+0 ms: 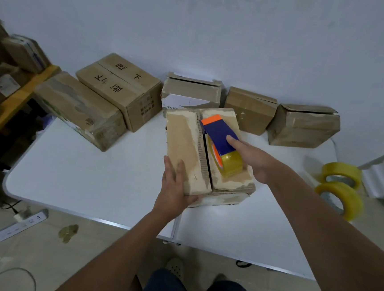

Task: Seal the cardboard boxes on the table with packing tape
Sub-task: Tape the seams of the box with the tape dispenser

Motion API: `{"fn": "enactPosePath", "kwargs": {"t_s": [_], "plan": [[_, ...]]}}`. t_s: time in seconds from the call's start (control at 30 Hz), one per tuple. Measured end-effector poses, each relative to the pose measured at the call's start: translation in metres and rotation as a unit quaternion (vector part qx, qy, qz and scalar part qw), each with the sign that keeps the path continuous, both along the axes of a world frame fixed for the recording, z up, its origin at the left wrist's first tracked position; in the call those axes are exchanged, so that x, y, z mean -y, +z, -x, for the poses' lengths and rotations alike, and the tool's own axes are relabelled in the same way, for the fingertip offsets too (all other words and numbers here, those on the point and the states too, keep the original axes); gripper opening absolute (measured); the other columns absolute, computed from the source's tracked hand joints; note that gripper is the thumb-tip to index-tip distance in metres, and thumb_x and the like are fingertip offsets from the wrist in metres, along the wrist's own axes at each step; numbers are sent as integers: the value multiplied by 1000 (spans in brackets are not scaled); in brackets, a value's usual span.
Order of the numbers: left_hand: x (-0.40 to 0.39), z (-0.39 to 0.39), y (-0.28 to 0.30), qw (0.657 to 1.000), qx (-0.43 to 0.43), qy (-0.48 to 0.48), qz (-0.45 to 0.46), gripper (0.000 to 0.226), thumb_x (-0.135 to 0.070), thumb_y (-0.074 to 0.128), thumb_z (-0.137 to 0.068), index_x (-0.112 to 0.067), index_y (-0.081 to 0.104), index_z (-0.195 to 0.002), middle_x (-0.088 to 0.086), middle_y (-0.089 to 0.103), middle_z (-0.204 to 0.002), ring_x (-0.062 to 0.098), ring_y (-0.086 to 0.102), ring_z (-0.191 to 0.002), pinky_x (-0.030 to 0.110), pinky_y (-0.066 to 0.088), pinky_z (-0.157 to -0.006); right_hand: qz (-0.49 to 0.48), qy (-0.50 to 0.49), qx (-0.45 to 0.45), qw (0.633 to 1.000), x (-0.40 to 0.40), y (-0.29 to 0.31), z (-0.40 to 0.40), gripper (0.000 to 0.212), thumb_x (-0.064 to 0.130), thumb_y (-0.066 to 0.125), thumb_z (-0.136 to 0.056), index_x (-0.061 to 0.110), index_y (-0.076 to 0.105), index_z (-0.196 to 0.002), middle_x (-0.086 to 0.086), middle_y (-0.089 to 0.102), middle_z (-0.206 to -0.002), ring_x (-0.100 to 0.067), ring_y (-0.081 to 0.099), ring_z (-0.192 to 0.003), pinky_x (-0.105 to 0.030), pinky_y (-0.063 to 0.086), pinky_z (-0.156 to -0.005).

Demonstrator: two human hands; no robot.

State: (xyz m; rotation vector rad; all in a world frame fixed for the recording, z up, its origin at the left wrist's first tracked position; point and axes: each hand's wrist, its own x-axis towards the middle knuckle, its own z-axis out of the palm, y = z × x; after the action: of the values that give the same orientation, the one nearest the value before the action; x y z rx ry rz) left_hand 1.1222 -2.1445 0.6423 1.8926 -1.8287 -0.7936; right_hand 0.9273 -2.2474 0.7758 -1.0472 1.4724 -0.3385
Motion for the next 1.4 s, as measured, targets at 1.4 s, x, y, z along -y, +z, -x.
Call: {"fn": "enactPosePath", "kwargs": {"t_s": [1.4], "plan": [[10,17,4,992,122,-25,-12,103,-92,4,-70,-37,26,-155,9,-8,-166,52,-1,-146,59,28,-113,71,-79,-4,994,5,-12,-41,25,33,47,-99,23,45,-122,-5,62,-120,-26,59,-110,-51,44,-103]]}}
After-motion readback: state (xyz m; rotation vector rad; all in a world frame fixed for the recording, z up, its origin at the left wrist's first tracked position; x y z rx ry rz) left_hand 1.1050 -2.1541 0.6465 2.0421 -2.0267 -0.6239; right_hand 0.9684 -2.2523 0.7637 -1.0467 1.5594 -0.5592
